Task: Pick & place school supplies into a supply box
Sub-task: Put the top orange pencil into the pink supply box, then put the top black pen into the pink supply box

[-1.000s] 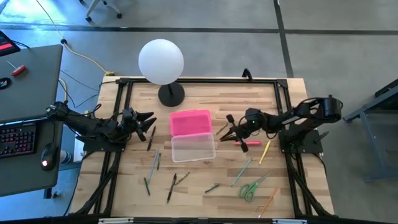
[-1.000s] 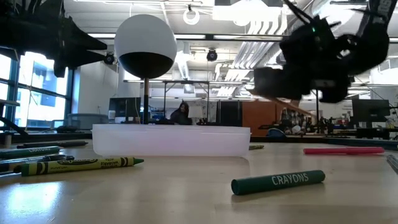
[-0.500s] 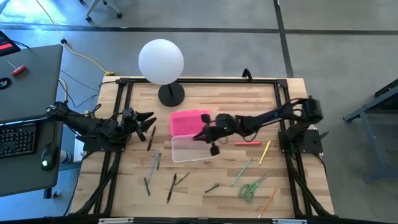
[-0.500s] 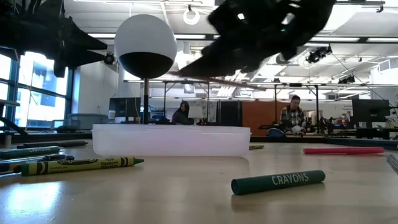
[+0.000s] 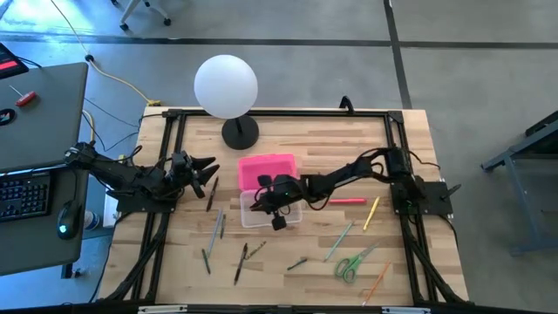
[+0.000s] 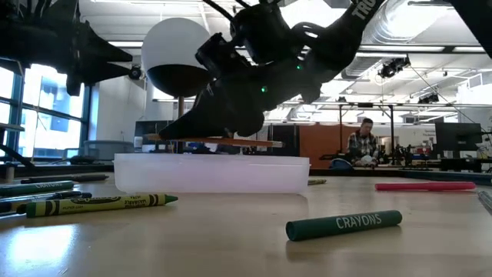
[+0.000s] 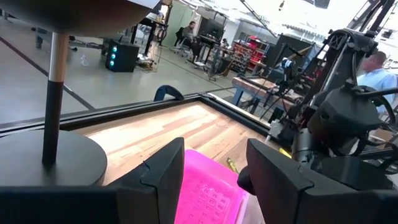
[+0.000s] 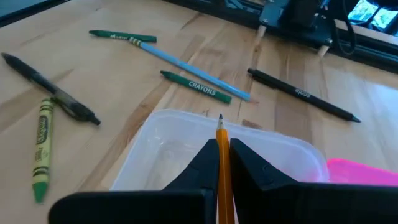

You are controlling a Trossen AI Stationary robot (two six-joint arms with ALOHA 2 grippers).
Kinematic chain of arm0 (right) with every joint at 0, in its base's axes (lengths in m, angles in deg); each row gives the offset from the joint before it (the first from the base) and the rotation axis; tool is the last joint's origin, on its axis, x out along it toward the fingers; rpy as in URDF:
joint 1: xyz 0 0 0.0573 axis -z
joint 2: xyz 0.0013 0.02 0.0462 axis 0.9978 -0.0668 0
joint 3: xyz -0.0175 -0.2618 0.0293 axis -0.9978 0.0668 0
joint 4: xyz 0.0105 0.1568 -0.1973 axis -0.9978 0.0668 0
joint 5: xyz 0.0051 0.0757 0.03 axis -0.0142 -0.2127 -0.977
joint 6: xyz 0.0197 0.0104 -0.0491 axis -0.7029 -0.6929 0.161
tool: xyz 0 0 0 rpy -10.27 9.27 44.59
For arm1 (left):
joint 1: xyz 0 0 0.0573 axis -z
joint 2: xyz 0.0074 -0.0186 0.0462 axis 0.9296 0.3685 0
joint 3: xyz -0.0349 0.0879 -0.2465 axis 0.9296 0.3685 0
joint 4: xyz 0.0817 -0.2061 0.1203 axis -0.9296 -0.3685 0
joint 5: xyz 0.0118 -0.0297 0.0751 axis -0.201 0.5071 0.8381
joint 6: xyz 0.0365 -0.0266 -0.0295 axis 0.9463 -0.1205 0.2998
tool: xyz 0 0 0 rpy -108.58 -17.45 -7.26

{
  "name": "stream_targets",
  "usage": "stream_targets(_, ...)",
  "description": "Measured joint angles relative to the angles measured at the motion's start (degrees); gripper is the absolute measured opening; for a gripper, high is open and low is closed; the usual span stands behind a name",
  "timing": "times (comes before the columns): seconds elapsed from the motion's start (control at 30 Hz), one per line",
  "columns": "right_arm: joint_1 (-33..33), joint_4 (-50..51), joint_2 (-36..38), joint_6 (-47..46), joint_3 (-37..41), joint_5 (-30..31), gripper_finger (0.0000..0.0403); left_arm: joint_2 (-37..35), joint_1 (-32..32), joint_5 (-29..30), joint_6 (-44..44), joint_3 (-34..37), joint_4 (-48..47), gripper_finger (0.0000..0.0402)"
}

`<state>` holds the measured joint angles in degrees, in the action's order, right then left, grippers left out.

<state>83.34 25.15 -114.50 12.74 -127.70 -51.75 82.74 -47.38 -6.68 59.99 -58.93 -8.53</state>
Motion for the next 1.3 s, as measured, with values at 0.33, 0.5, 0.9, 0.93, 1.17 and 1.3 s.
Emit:
stream_targets(0.33,0.23,3.19,0.0,0.11,-0.06,7.2,0.0015,0.0,0.01,-0.02,0.0,0.0,-0.5,0.0207)
stream_targets(0.5,0.74,3.57,0.0,-0.82,-0.04,5.64,0.0033,0.02,-0.01,-0.02,0.0,0.0,-1.23,0.0207)
stream_targets(0.9,0.7,3.02,0.0,-0.48,-0.04,3.87,0.0071,0.02,0.01,-2.42,-6.1,0.0,-3.86,0.0207)
stream_targets(0.93,0.71,2.88,0.0,-0.52,-0.04,3.87,0.0071,0.02,0.0,-3.39,-8.39,0.0,-5.43,0.0207)
stream_targets(1.17,0.63,2.63,0.0,0.06,-0.04,3.84,0.0072,0.11,0.02,-3.17,-27.26,-0.11,-20.11,0.0207)
stream_targets(1.3,0.66,2.61,0.0,0.61,-0.04,3.85,0.0072,1.56,0.02,-2.53,-28.26,-0.22,-19.42,0.0207)
